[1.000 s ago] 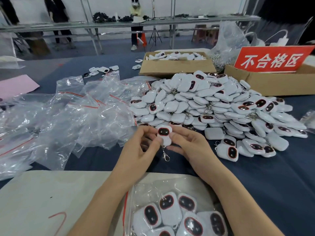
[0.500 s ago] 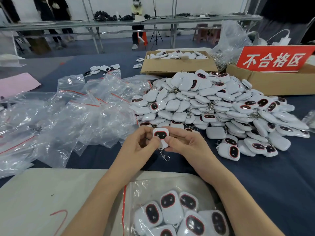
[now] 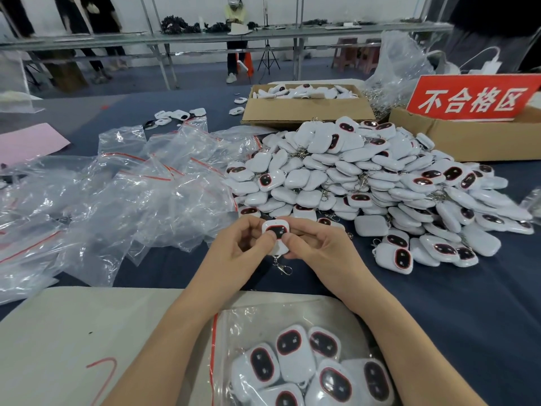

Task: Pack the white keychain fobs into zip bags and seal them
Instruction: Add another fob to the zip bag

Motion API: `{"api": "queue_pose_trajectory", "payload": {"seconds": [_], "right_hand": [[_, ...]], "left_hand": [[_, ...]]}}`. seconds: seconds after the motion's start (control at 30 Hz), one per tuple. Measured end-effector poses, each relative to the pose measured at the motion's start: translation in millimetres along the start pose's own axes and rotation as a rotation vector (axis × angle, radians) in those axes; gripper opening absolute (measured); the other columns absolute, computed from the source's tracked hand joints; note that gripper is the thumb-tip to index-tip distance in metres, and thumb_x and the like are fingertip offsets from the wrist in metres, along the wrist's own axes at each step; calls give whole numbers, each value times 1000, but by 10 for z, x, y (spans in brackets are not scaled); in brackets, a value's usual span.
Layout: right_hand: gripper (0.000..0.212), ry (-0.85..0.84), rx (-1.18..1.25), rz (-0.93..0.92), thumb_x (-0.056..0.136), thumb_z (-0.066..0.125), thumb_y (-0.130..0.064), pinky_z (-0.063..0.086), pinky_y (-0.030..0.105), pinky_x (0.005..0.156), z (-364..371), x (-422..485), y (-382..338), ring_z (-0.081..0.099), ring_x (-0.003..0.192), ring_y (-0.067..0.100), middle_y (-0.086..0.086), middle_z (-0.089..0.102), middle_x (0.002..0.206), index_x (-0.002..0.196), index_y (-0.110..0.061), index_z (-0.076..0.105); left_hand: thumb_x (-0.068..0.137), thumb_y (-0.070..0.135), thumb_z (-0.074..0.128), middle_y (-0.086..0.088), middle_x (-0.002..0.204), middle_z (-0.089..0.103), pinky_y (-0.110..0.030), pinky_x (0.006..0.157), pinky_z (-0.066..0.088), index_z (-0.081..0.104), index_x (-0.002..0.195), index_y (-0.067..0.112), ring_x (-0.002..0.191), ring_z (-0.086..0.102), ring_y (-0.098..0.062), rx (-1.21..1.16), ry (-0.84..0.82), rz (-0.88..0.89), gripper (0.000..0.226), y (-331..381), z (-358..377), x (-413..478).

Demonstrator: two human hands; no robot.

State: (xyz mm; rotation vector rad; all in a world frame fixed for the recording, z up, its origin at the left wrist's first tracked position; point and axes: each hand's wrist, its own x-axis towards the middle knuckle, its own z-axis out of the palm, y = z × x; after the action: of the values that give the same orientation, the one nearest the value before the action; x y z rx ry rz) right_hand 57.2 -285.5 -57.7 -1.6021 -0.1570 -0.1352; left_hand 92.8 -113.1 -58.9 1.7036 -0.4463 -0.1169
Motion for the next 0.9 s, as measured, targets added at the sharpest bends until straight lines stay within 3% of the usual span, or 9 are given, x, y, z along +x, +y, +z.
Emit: {"api": "queue_pose_trajectory", "payload": {"seconds": [0.13, 0.47, 0.63, 0.8, 0.9], "right_hand": [[31, 6, 11, 20, 97, 60, -3, 58, 20, 79, -11, 9, 2, 71, 94, 6, -10, 77, 105, 112, -27, 73], [29, 5, -3, 27, 97, 61, -6, 58, 20, 80, -32, 13, 7, 72, 96, 8, -10, 77, 105, 114, -26, 74], [32, 6, 7, 21, 96, 61, -5, 57, 18, 78, -27, 7, -8, 72, 94, 6, -11, 77, 104, 108, -31, 75], [33, 2, 9, 17, 96, 61, -6, 56, 18, 78, -29, 5, -23, 72, 94, 5, -12, 77, 104, 107, -34, 75], [32, 8, 13, 20, 97, 61, -6, 57, 18, 78, -27, 6, -21, 72, 96, 5, -12, 77, 105, 108, -32, 74]], "left_hand": [[99, 18, 64, 13, 76, 61, -12, 69, 46, 70, 95, 26, 73, 54, -5, 21, 9, 21, 10, 12, 10, -3], [100, 20, 61, 13, 74, 58, -14, 66, 44, 68, 97, 24, 71, 51, -6, 64, 8, 31, 8, 71, 22, -13], [100, 20, 61, -5, 85, 62, -35, 77, 50, 69, 99, 24, 76, 53, -12, 71, -10, 24, 9, 98, 20, -19], [100, 20, 62, 14, 74, 60, -17, 67, 45, 69, 96, 24, 71, 51, -6, 56, 2, 21, 9, 84, 26, -11], [99, 20, 62, 13, 77, 63, -28, 75, 51, 69, 99, 22, 75, 55, -9, 46, 3, 13, 7, 72, 27, -8]]}}
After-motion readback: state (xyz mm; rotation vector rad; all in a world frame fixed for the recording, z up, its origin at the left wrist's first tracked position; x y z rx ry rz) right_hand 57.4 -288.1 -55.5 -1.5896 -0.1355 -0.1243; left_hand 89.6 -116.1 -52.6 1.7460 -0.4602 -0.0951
